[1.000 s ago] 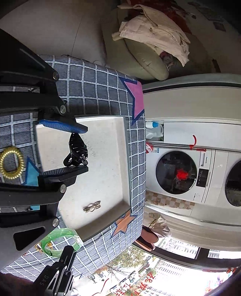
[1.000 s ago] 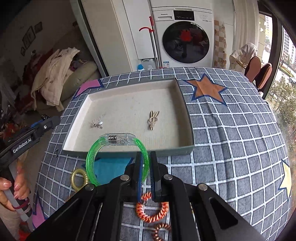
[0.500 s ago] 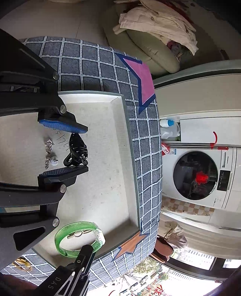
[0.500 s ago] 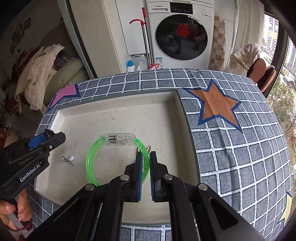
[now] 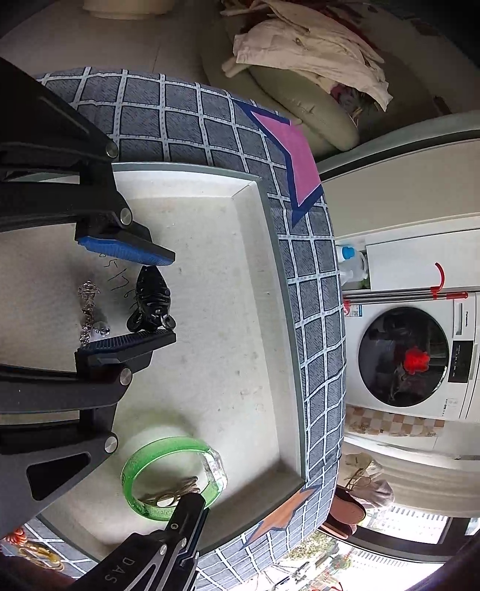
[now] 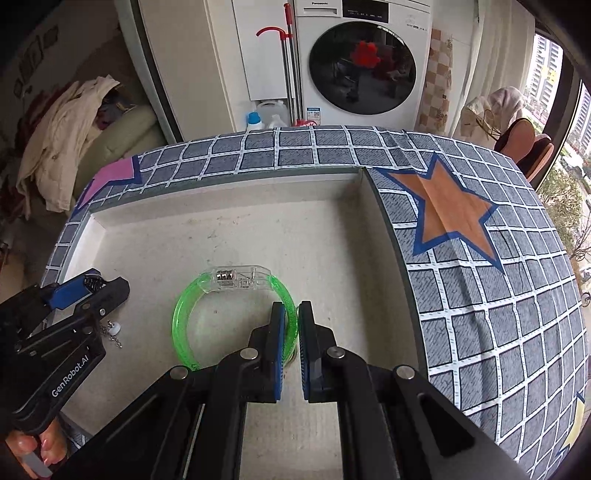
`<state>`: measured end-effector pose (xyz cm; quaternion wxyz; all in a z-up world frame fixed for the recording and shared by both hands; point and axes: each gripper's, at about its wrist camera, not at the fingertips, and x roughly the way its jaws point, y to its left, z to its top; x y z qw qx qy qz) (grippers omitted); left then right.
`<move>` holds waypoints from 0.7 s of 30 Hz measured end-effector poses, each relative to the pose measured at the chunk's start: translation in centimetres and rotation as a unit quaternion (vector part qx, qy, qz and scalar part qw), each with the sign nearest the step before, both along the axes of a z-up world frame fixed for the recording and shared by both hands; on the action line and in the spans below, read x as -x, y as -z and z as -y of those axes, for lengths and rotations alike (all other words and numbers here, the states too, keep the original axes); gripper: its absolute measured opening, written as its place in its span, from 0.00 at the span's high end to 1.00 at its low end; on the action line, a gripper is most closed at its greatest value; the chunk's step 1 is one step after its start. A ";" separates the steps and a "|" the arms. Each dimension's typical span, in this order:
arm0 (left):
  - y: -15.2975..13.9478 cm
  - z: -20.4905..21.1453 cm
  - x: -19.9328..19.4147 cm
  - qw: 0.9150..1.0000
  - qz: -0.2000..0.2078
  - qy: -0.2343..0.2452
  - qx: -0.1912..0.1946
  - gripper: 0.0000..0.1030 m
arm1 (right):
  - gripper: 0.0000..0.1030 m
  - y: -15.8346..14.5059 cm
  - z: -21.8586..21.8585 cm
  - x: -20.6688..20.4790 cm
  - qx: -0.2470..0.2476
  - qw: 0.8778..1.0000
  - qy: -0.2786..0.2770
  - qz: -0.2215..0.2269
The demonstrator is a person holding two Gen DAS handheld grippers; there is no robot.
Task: Organize jewelry
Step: 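Carry the claw clip and green bangle into the tray and open both tools, then lift both tools out of the tray back over the table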
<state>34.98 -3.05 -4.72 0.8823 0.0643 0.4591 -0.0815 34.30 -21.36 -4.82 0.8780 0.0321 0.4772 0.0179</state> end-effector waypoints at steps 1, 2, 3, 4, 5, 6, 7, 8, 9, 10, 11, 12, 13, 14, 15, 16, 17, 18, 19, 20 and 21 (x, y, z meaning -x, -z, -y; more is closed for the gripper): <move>0.1 0.1 0.0 1.000 0.000 -0.001 -0.005 0.46 | 0.91 0.0 0.0 0.0 0.001 1.000 0.000 0.001; 0.2 0.1 0.0 1.000 0.001 -0.001 -0.009 0.46 | 0.91 0.0 -0.1 0.1 0.002 1.000 -0.001 0.002; 0.3 0.2 0.0 1.000 0.003 -0.002 -0.011 0.46 | 0.91 0.0 -0.1 0.1 0.006 1.000 0.001 0.003; 0.3 0.2 0.1 1.000 0.005 -0.003 -0.012 0.46 | 0.91 0.1 -0.2 0.1 0.008 1.000 0.001 0.002; 0.3 0.2 0.1 1.000 0.006 -0.004 -0.014 0.46 | 0.91 0.2 -0.2 0.1 0.009 1.000 0.000 0.000; 0.3 0.2 0.1 1.000 0.007 -0.005 -0.016 0.46 | 0.90 0.2 -0.2 0.1 0.007 1.000 0.000 0.000; 0.2 0.2 0.2 1.000 0.009 -0.005 -0.016 0.46 | 0.87 0.3 -0.2 0.1 0.004 1.000 0.000 0.000; 0.2 0.2 0.3 1.000 0.011 -0.004 -0.018 0.46 | 0.81 0.3 -0.1 0.2 -0.002 1.000 0.000 0.000; 0.1 0.2 0.4 1.000 0.013 -0.004 -0.018 0.46 | 0.78 0.2 0.0 0.3 -0.006 1.000 0.000 0.001; -0.1 0.2 0.5 1.000 0.016 -0.005 -0.016 0.46 | 0.70 0.0 0.1 0.5 -0.010 1.000 0.002 0.004; -0.2 0.1 0.6 1.000 0.019 -0.007 -0.012 0.43 | 0.65 -0.2 0.2 0.6 -0.013 1.000 0.002 0.009; -0.4 0.0 0.7 1.000 0.021 -0.009 -0.008 0.28 | 0.63 -0.4 0.2 0.8 -0.016 1.000 0.003 0.015; -0.6 -0.1 0.8 1.000 0.027 -0.012 -0.004 0.19 | 0.62 -0.7 0.3 1.0 -0.018 1.000 0.003 0.019; -0.8 -0.1 1.0 0.999 0.034 -0.013 -0.003 0.19 | 0.62 -1.0 0.3 1.2 -0.019 1.000 0.003 0.024; -1.0 -0.1 1.1 0.999 0.037 -0.011 -0.004 0.19 | 0.61 -1.2 0.3 1.4 -0.020 0.999 0.003 0.028; -1.1 0.0 1.1 0.999 0.037 -0.009 -0.006 0.19 | 0.61 -1.5 0.4 1.6 -0.022 0.999 0.004 0.032; -1.2 0.1 1.1 0.999 0.035 -0.007 -0.006 0.19 | 0.60 -1.7 0.4 1.7 -0.024 0.999 0.004 0.034; -1.3 0.0 1.2 0.999 0.035 -0.007 -0.004 0.19 | 0.59 -1.9 0.5 1.9 -0.025 0.999 0.005 0.036; -1.5 0.0 1.3 0.999 0.035 -0.008 -0.001 0.19 | 0.57 -2.0 0.5 2.0 -0.027 0.999 0.006 0.037; -1.7 -0.1 1.5 0.999 0.036 -0.010 0.003 0.19 | 0.56 -2.1 0.5 2.2 -0.030 0.999 0.006 0.038; -1.9 -0.3 1.7 0.999 0.037 -0.011 0.008 0.19 | 0.54 -2.2 0.5 2.4 -0.032 0.999 0.007 0.039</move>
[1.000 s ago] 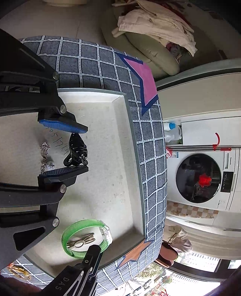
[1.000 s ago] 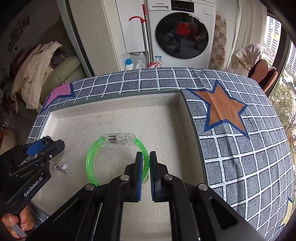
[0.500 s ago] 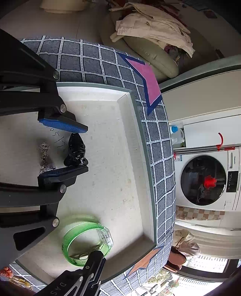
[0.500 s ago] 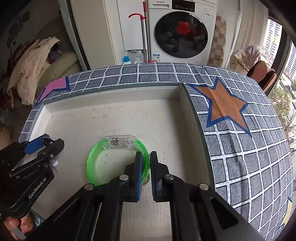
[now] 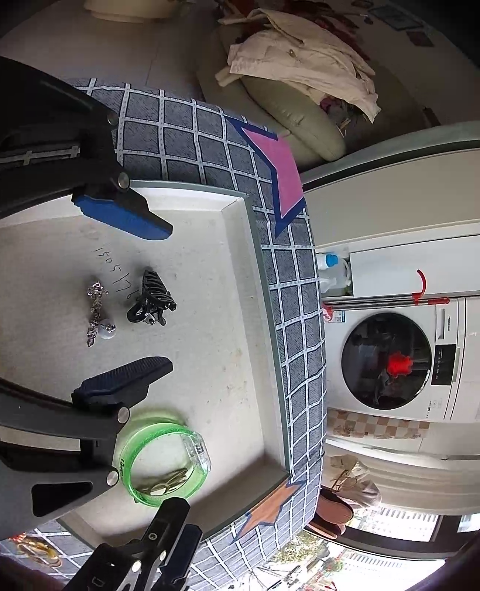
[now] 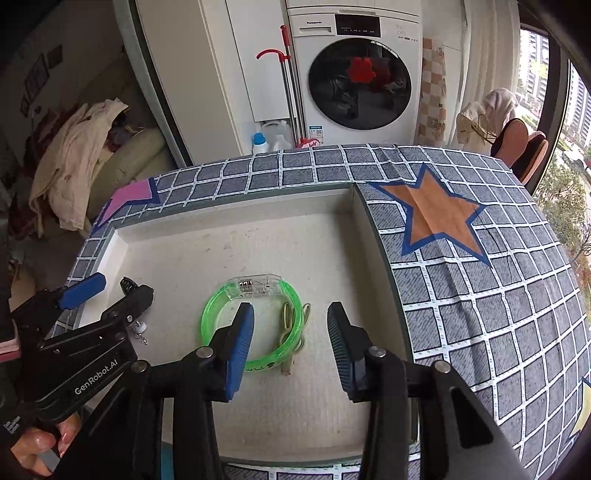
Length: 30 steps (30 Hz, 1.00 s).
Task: Organize jewelry
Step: 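Lift both tools out of the tray back over the table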
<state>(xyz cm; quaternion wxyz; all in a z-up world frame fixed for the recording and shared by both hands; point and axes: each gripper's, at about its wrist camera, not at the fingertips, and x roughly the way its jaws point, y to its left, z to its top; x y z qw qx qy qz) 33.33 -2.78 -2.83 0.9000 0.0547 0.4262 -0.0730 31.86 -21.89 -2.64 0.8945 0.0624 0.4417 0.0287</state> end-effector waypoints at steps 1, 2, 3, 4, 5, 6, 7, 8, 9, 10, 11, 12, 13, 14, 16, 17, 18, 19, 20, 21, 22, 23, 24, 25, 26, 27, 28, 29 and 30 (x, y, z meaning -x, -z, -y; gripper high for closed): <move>-0.2 -0.2 0.3 1.000 0.002 -0.001 0.005 0.19 | 0.54 -0.1 0.0 0.2 -0.001 1.000 0.000 0.001; -0.5 -0.3 0.6 1.000 0.004 -0.002 0.009 0.17 | 0.53 -0.1 -0.1 0.4 -0.002 1.000 0.000 0.002; -0.7 -0.5 0.9 1.000 0.007 -0.003 0.011 0.01 | 0.52 -0.1 -0.1 0.6 -0.002 1.000 -0.001 0.002; -1.0 -0.7 1.3 1.000 0.013 -0.005 0.012 0.00 | 0.51 -0.1 -0.2 0.9 -0.003 1.000 -0.002 0.001; -1.4 -0.9 1.8 1.000 0.024 -0.010 0.011 0.00 | 0.50 -0.1 -0.3 1.2 -0.005 1.000 -0.004 0.002; -1.7 -1.1 2.3 0.999 0.030 -0.009 0.011 0.00 | 0.49 -0.2 -0.4 1.5 -0.006 1.000 -0.005 0.003; -1.9 -1.3 2.8 0.999 0.031 -0.009 0.011 0.00 | 0.46 -0.2 -0.5 1.7 -0.007 1.000 -0.007 0.005; -2.1 -1.6 3.2 0.999 0.030 -0.010 0.014 0.00 | 0.43 -0.3 -0.7 2.1 -0.007 1.000 -0.009 0.006; -2.4 -1.9 3.7 0.999 0.031 -0.010 0.018 0.00 | 0.41 -0.4 -0.9 2.4 -0.008 1.000 -0.012 0.007; -2.6 -2.2 4.2 0.999 0.034 -0.011 0.020 0.00 | 0.36 -0.5 -1.0 2.7 -0.009 1.000 -0.016 0.008; -2.8 -2.6 4.8 0.999 0.037 -0.012 0.022 0.00 | 0.28 -0.6 -1.2 3.1 -0.009 1.000 -0.021 0.010; -3.1 -2.9 5.4 0.999 0.039 -0.013 0.022 0.00 | 0.23 -0.8 -1.3 3.6 -0.010 1.000 -0.025 0.014; -3.3 -3.3 6.1 0.999 0.042 -0.014 0.023 0.00 | 0.18 -1.0 -1.5 4.0 -0.011 0.999 -0.029 0.020; -3.4 -3.6 6.7 0.999 0.043 -0.014 0.023 0.00 | 0.16 -1.2 -1.6 4.6 -0.012 0.999 -0.031 0.027; -3.5 -4.2 8.1 0.999 0.045 -0.016 0.016 0.00 | 0.07 -1.4 -1.8 5.7 -0.018 0.999 -0.035 0.033; -3.4 -4.5 8.7 0.999 0.046 -0.019 0.013 0.00 | 0.00 -1.5 -1.8 6.2 -0.022 0.999 -0.035 0.035; -3.4 -4.9 9.4 0.999 0.048 -0.022 0.010 0.00 | 0.00 -1.5 -1.7 6.8 -0.027 0.998 -0.035 0.039; -3.2 -5.1 10.1 0.999 0.048 -0.024 0.009 0.00 | 0.00 -1.6 -1.7 7.3 -0.032 0.998 -0.036 0.044; -3.0 -5.4 10.7 0.999 0.047 -0.023 0.009 0.00 | 0.00 -1.6 -1.7 7.8 -0.034 0.998 -0.036 0.046; -2.8 -5.7 11.3 0.999 0.044 -0.023 0.009 0.00 | 0.00 -1.6 -1.6 8.3 -0.037 0.998 -0.037 0.046; -2.4 -6.0 11.9 0.999 0.040 -0.024 0.009 0.00 | 0.00 -1.6 -1.6 8.8 -0.040 0.997 -0.038 0.047; -2.1 -6.2 12.4 0.999 0.035 -0.025 0.008 0.00 | 0.00 -1.6 -1.6 9.3 -0.042 0.997 -0.039 0.047; -1.7 -6.5 12.9 0.999 0.030 -0.025 0.009 0.00 | 0.00 -1.5 -1.7 9.7 -0.042 0.997 -0.041 0.041; -1.4 -6.6 13.4 0.999 0.024 -0.022 0.012 0.00 | 0.00 -1.5 -1.8 10.2 -0.039 0.998 -0.042 0.035; -1.1 -6.8 13.8 1.000 0.017 -0.018 0.016 0.00 | 0.00 -1.4 -1.9 10.6 -0.036 0.998 -0.044 0.030; -0.8 -6.9 14.3 1.000 0.012 -0.018 0.020 0.00 | 0.00 -1.3 -2.0 11.1 -0.032 0.998 -0.045 0.027; -0.5 -7.0 14.8 1.000 0.007 -0.018 0.024 0.00 | 0.00 -1.3 -2.1 11.6 -0.031 0.998 -0.046 0.024; -0.3 -7.0 15.3 0.999 0.004 -0.018 0.026 0.00 | 0.00 -1.1 -2.1 12.2 -0.033 0.998 -0.048 0.022; -0.1 -7.0 15.8 0.999 0.002 -0.016 0.027 0.00 | 0.00 -1.0 -2.2 12.7 -0.035 0.998 -0.049 0.018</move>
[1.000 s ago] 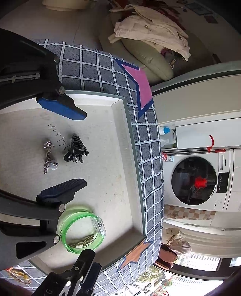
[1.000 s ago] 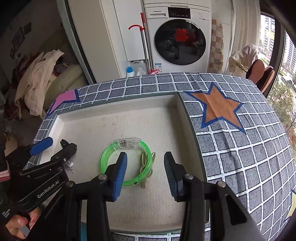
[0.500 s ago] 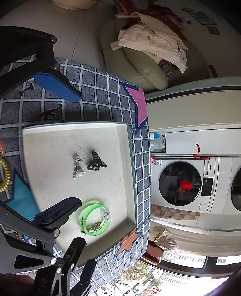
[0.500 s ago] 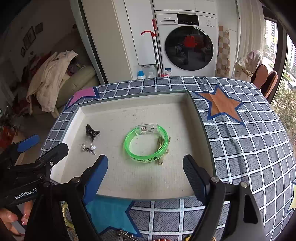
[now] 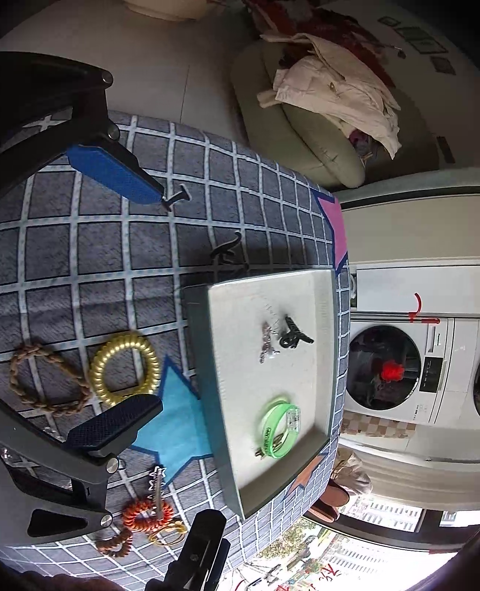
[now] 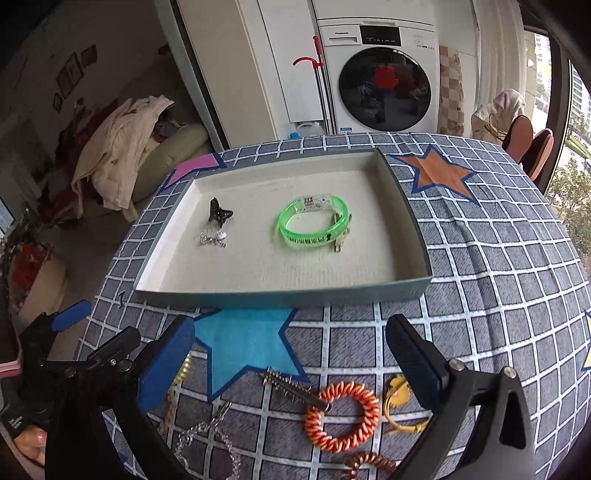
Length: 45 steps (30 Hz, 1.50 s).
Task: Organize jewelry
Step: 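Lift both tools out of the tray back over the table, then close the left tool on the braided rope bracelet while the right tool closes on the brown coil hair tie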
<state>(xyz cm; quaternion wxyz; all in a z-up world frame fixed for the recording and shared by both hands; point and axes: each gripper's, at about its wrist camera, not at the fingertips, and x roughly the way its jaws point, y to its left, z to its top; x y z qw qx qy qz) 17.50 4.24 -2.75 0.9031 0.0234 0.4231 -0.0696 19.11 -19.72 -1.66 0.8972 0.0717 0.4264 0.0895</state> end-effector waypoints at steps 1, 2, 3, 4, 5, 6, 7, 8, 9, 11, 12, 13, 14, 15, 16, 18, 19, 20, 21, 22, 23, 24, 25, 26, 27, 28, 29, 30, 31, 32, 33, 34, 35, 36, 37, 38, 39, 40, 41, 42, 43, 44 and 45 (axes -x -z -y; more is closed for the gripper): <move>0.2 0.1 0.5 1.000 0.000 0.001 0.000 0.00 | 0.00 0.1 0.0 0.5 -0.002 1.000 -0.001 -0.004; 0.4 0.1 1.0 1.000 0.001 0.001 -0.002 0.00 | 0.00 0.3 -0.1 1.1 -0.004 1.000 -0.002 -0.006; 0.6 0.2 1.6 1.000 0.001 0.001 -0.004 0.00 | 0.00 0.4 -0.1 1.6 -0.003 1.000 -0.002 -0.007; 0.8 0.3 2.0 1.000 -0.001 0.003 -0.005 0.00 | 0.00 0.5 -0.2 2.2 0.000 1.000 -0.002 -0.008; 1.0 0.4 2.4 1.000 -0.002 0.004 -0.006 0.00 | 0.00 0.7 -0.3 2.7 0.006 1.000 -0.003 -0.009; 1.2 0.5 2.7 1.000 -0.004 0.006 -0.007 0.00 | 0.00 0.8 -0.4 3.3 0.011 1.000 -0.004 -0.009; 1.3 0.5 3.1 1.000 -0.004 0.006 -0.007 0.00 | 0.00 1.0 -0.4 3.9 0.016 1.000 -0.005 -0.011; 1.5 0.5 3.3 1.000 -0.005 0.005 -0.008 0.00 | 0.00 1.2 -0.3 4.5 0.020 1.000 -0.005 -0.013; 1.7 0.6 3.6 1.000 -0.005 0.004 -0.009 0.00 | 0.00 1.3 -0.3 5.1 0.022 1.000 -0.005 -0.015; 2.0 0.5 4.0 1.000 -0.008 0.000 -0.007 0.00 | 0.00 1.7 0.0 6.2 0.029 0.999 -0.002 -0.018; 2.2 0.4 4.1 1.000 -0.011 -0.002 -0.004 0.00 | 0.00 1.9 0.2 6.8 0.032 0.999 0.001 -0.020; 2.4 0.3 4.2 1.000 -0.015 -0.004 -0.001 0.00 | 0.00 2.1 0.5 7.2 0.033 0.999 0.004 -0.022; 2.5 0.2 4.3 1.000 -0.018 -0.006 0.000 0.00 | 0.00 2.3 0.8 7.6 0.033 0.999 0.008 -0.025; 2.7 0.1 4.4 1.000 -0.020 -0.008 0.000 0.00 | 0.00 2.5 1.1 8.0 0.032 0.999 0.013 -0.028; 2.8 0.0 4.6 1.000 -0.022 -0.011 0.000 0.00 | 0.00 2.6 1.6 8.3 0.032 0.999 0.018 -0.030; 3.0 -0.1 4.7 1.000 -0.024 -0.014 0.002 0.00 | 0.00 2.9 2.5 9.0 0.033 0.998 0.034 -0.031; 3.0 -0.2 4.8 1.000 -0.024 -0.015 0.002 0.00 | 0.00 3.0 3.0 9.3 0.031 0.998 0.042 -0.032; 3.1 -0.2 4.9 1.000 -0.024 -0.017 0.001 0.00 | 0.00 3.0 3.5 9.5 0.028 0.998 0.050 -0.032; 3.2 -0.3 5.0 1.000 -0.025 -0.018 0.000 0.00 | 0.00 3.1 4.0 9.7 0.025 0.997 0.058 -0.033; 3.3 -0.4 5.0 0.999 -0.026 -0.020 -0.001 0.00 | 0.00 3.1 4.4 9.9 0.023 0.997 0.067 -0.033; 3.4 -0.5 5.0 0.999 -0.028 -0.022 0.000 0.00 | 0.00 3.1 4.7 10.0 0.022 0.996 0.076 -0.033; 3.5 -0.7 5.0 0.999 -0.031 -0.024 0.002 0.00 | 0.00 3.1 5.2 10.1 0.020 0.996 0.084 -0.032; 3.5 -0.8 5.0 0.999 -0.033 -0.026 0.004 0.00 | 0.00 3.1 5.5 10.2 0.017 0.995 0.092 -0.030; 3.5 -0.9 5.0 0.999 -0.035 -0.027 0.006 0.00 | 0.00 3.0 5.9 10.4 0.012 0.995 0.099 -0.029; 3.6 -1.0 5.1 0.999 -0.035 -0.029 0.007 0.00 | 0.00 3.0 6.4 10.5 0.007 0.994 0.106 -0.026; 3.6 -1.1 5.1 0.999 -0.036 -0.030 0.007 0.00 | 0.00 3.0 6.8 10.7 0.002 0.993 0.115 -0.025; 3.6 -1.1 5.1 0.999 -0.036 -0.030 0.007 0.00 | 0.00 3.0 7.1 10.7 -0.001 0.992 0.124 -0.025; 3.6 -1.2 5.1 0.999 -0.037 -0.031 0.007 0.00 | 0.00 3.1 7.5 10.6 -0.004 0.991 0.132 -0.027; 3.7 -1.2 5.1 0.999 -0.037 -0.031 0.006 0.00 | 0.01 3.2 7.9 10.6 -0.004 0.990 0.139 -0.031; 3.7 -1.3 5.1 0.999 -0.037 -0.031 0.006 0.00 | 0.04 3.3 8.2 10.6 -0.003 0.989 0.145 -0.034; 3.6 -1.3 5.1 0.999 -0.037 -0.031 0.006 0.00 | 0.06 3.5 8.5 10.5 -0.002 0.988 0.149 -0.037; 3.6 -1.3 5.1 0.999 -0.037 -0.030 0.006 0.00 | 0.10 3.6 8.7 10.6 -0.002 0.988 0.151 -0.040; 3.6 -1.3 5.1 0.999 -0.037 -0.029 0.006 0.00 | 0.14 3.7 9.0 10.6 -0.003 0.987 0.153 -0.042; 3.6 -1.2 5.1 0.999 -0.037 -0.028 0.007 0.00 | 0.16 3.9 9.2 10.6 -0.003 0.987 0.155 -0.044; 3.6 -1.2 5.1 0.999 -0.037 -0.027 0.006 0.00 | 0.22 4.0 9.3 10.6 -0.004 0.987 0.155 -0.046; 3.6 -1.1 5.2 0.999 -0.037 -0.025 0.006 0.00 | 0.25 4.1 9.4 10.6 -0.005 0.987 0.154 -0.047; 3.6 -1.0 5.2 0.999 -0.037 -0.024 0.005 0.00 | 0.28 4.2 9.4 10.7 -0.005 0.987 0.153 -0.049; 3.6 -0.9 5.1 0.999 -0.037 -0.022 0.004 0.00 | 0.30 4.4 9.4 10.7 -0.003 0.987 0.152 -0.050; 3.6 -0.7 5.1 0.999 -0.037 -0.020 0.003 0.00 | 0.31 4.5 9.4 10.7 -0.001 0.987 0.150 -0.052; 3.6 -0.6 5.1 0.999 -0.037 -0.019 0.002 0.00 | 0.34 4.6 9.3 10.7 0.002 0.988 0.148 -0.053; 3.7 -0.4 5.1 0.999 -0.038 -0.017 0.000 0.00 | 0.36 4.7 9.1 10.7 0.005 0.988 0.144 -0.054; 3.7 -0.3 5.1 0.999 -0.038 -0.016 -0.001 0.00 | 0.37 4.8 8.9 10.7 0.008 0.989 0.140 -0.054; 3.7 -0.1 5.1 0.999 -0.039 -0.014 -0.003 0.00 | 0.37 4.9 8.7 10.7 0.012 0.989 0.136 -0.055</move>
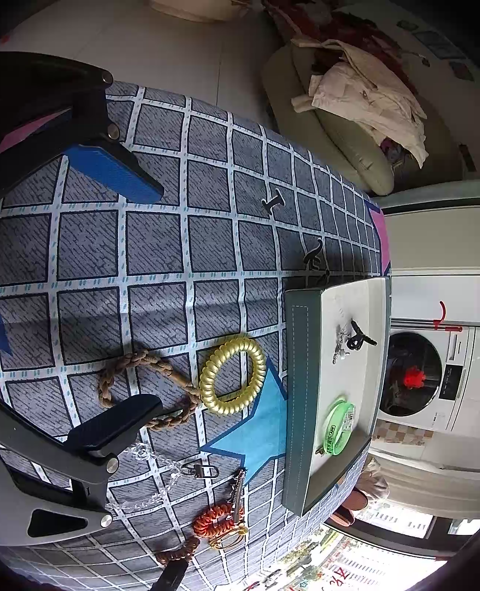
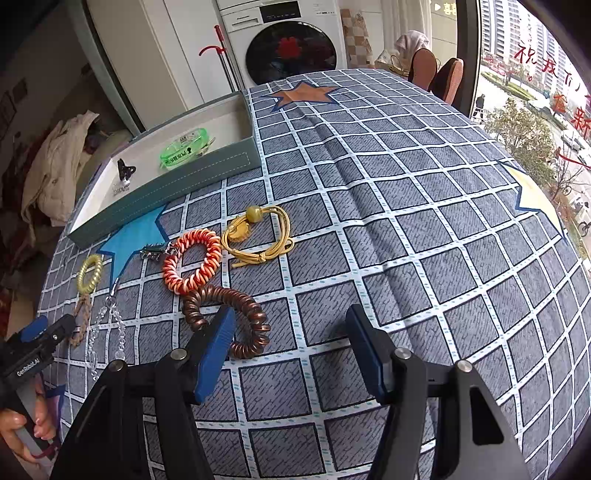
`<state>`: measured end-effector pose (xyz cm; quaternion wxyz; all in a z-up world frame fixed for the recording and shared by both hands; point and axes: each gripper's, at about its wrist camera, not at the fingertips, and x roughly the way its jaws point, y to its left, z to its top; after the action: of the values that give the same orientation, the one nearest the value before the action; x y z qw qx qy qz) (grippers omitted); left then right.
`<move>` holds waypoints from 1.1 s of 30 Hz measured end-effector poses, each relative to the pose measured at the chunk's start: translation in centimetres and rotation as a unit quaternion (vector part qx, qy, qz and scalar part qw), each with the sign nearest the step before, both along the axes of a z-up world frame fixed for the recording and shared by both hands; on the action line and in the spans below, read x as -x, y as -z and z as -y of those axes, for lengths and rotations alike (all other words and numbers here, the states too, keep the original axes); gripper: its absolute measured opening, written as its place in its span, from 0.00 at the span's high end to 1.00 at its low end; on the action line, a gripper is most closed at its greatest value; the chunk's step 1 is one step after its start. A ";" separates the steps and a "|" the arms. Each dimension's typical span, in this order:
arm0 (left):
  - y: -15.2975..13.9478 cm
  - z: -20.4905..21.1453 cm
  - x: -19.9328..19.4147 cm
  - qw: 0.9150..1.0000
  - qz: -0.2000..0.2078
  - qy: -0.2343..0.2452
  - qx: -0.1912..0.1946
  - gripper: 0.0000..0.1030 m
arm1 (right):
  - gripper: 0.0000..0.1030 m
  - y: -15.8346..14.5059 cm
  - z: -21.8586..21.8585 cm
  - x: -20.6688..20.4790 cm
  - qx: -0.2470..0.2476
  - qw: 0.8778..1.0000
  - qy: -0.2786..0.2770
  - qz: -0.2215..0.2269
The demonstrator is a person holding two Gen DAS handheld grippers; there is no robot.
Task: Organize jewelry
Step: 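Close the left tool on the braided rope bracelet while the right tool closes on the brown coil hair tie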
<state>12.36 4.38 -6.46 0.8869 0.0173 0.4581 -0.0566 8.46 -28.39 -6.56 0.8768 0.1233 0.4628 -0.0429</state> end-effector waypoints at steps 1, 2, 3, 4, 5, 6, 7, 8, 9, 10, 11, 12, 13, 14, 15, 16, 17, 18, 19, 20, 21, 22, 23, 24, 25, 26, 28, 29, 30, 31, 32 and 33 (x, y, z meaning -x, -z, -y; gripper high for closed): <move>0.0 0.1 0.0 1.000 -0.001 0.001 -0.001 0.00 | 0.38 0.1 -0.2 0.0 0.007 1.000 -0.004 0.000; 0.1 0.2 0.0 1.000 -0.002 0.002 -0.002 0.00 | 0.38 0.1 -0.5 0.0 0.016 1.000 -0.008 0.000; 0.1 0.2 0.0 1.000 -0.003 0.003 -0.002 0.00 | 0.38 0.2 -0.7 0.0 0.023 1.000 -0.012 -0.001; 0.2 0.3 0.0 1.000 -0.004 0.004 -0.002 0.00 | 0.39 0.2 -1.0 0.0 0.030 0.999 -0.016 -0.002; 0.3 0.3 0.0 1.000 -0.005 0.005 -0.004 0.00 | 0.40 0.2 -1.2 0.0 0.035 0.999 -0.020 -0.002; 0.3 0.4 0.0 1.000 -0.005 0.006 -0.005 0.00 | 0.40 0.2 -1.4 -0.1 0.041 0.999 -0.024 -0.003; 0.4 0.4 0.1 1.000 -0.006 0.007 -0.007 0.00 | 0.40 0.2 -1.7 -0.1 0.048 0.998 -0.029 -0.004; 0.5 0.5 0.1 1.000 -0.006 0.009 -0.009 0.00 | 0.40 0.2 -1.9 -0.2 0.057 0.998 -0.033 -0.004; 0.5 0.5 0.1 1.000 -0.007 0.010 -0.010 0.00 | 0.40 0.3 -2.1 -0.1 0.064 0.997 -0.037 -0.004; 0.5 0.5 0.1 1.000 -0.006 0.011 -0.010 0.00 | 0.41 0.3 -2.3 -0.1 0.072 0.997 -0.041 -0.005; 0.6 0.6 0.1 1.000 -0.006 0.012 -0.011 0.00 | 0.41 0.4 -2.5 -0.1 0.080 0.996 -0.045 -0.005; 0.5 0.6 0.1 1.000 -0.006 0.014 -0.011 0.00 | 0.41 0.4 -2.7 -0.1 0.087 0.995 -0.048 -0.005; 0.6 0.6 0.2 1.000 -0.006 0.015 -0.011 0.00 | 0.41 0.4 -2.9 -0.1 0.092 0.995 -0.050 -0.004; 0.5 0.7 0.2 1.000 -0.005 0.018 -0.010 0.00 | 0.41 0.4 -2.9 0.0 0.092 0.994 -0.051 -0.003; 0.5 0.7 0.2 1.000 -0.004 0.022 -0.007 0.00 | 0.41 0.4 -2.8 0.0 0.092 0.994 -0.051 -0.004; 0.4 0.8 0.2 1.000 -0.004 0.026 -0.005 0.00 | 0.41 0.4 -2.8 0.0 0.092 0.994 -0.052 -0.004; 0.4 0.9 0.3 1.000 -0.004 0.028 -0.007 0.00 | 0.42 0.4 -2.8 0.0 0.093 0.994 -0.053 -0.004; 0.3 1.1 0.3 0.999 -0.003 0.033 -0.008 0.00 | 0.42 0.4 -2.9 0.0 0.094 0.994 -0.054 -0.004; 0.2 1.3 0.3 0.999 -0.003 0.039 -0.006 0.02 | 0.43 0.4 -2.9 0.0 0.094 0.994 -0.055 -0.004; 0.1 1.4 0.4 0.999 -0.004 0.046 0.000 0.05 | 0.44 0.4 -2.9 0.0 0.095 0.994 -0.056 -0.004; 0.0 1.6 0.4 0.999 -0.006 0.051 0.001 0.08 | 0.45 0.3 -3.0 0.0 0.094 0.994 -0.058 -0.004; 0.0 1.7 0.4 0.998 -0.005 0.056 -0.003 0.08 | 0.47 0.3 -3.1 0.0 0.094 0.994 -0.059 -0.004; -0.1 1.9 0.5 0.998 -0.004 0.061 -0.005 0.08 | 0.50 0.3 -3.1 0.0 0.094 0.994 -0.061 -0.004; -0.1 2.0 0.5 0.998 -0.004 0.066 -0.004 0.13 | 0.51 0.3 -3.2 0.0 0.093 0.994 -0.064 -0.004; -0.2 2.2 0.6 0.997 -0.005 0.072 0.001 0.16 | 0.55 0.2 -3.4 0.0 0.093 0.993 -0.067 -0.004; -0.2 2.3 0.6 0.997 -0.005 0.075 -0.003 0.17 | 0.56 0.2 -3.5 0.0 0.093 0.993 -0.070 -0.004; -0.4 2.6 0.7 0.996 -0.003 0.085 -0.003 0.24 | 0.60 0.2 -3.7 -0.1 0.094 0.993 -0.074 -0.005; -0.4 2.8 0.8 0.996 -0.003 0.090 -0.004 0.26 | 0.61 0.2 -3.7 -0.1 0.094 0.993 -0.075 -0.005; -0.5 2.9 0.9 0.996 -0.002 0.093 -0.004 0.30 | 0.63 0.2 -3.8 -0.1 0.093 0.993 -0.076 -0.005; -0.6 3.0 1.0 0.995 -0.001 0.097 -0.004 0.35 | 0.64 0.2 -3.8 -0.1 0.092 0.993 -0.077 -0.005; -0.6 3.2 1.1 0.995 0.000 0.100 -0.004 0.37 | 0.65 0.2 -3.8 -0.1 0.092 0.993 -0.078 -0.006; -0.6 3.2 1.1 0.995 0.002 0.103 -0.004 0.46 | 0.66 0.1 -3.9 -0.1 0.092 0.993 -0.079 -0.006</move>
<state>11.25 1.16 -5.83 0.8770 0.0680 0.4527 -0.1461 8.56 -24.52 -6.70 0.8823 0.0045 0.4704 -0.0163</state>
